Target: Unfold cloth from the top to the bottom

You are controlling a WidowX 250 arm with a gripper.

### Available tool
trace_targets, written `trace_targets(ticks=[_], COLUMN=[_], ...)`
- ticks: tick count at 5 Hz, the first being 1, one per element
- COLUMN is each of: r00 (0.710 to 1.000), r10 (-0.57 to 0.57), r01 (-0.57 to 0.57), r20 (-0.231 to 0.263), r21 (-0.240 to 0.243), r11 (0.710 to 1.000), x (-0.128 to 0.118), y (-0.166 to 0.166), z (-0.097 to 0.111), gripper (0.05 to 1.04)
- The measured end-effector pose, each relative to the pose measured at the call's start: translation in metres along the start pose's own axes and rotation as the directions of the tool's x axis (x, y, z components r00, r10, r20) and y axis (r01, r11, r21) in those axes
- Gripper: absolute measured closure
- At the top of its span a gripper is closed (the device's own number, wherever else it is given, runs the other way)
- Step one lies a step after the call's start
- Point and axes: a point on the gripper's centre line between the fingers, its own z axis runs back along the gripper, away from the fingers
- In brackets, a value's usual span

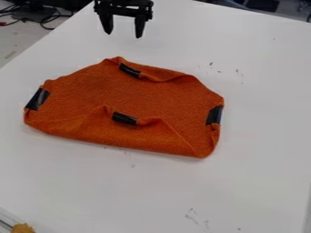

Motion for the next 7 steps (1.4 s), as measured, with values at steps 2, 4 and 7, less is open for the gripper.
trace_targets(ticks=[2, 4, 7], r00=[0.991, 0.949, 0.861], r10=[0.108, 0.312, 0.497], r01=[-0.105, -0.310, -0.492], r20=[-0.079, -0.033, -0.107], r21=[0.038, 0.069, 0.073], r11=[0.994, 0.948, 0.867], x=[-0.051, -0.109, -0.153], y=[-0.005, -0.015, -0.022], z=[-0.016, 0.030, 0.014], gripper=[0.083, 0.083, 0.083])
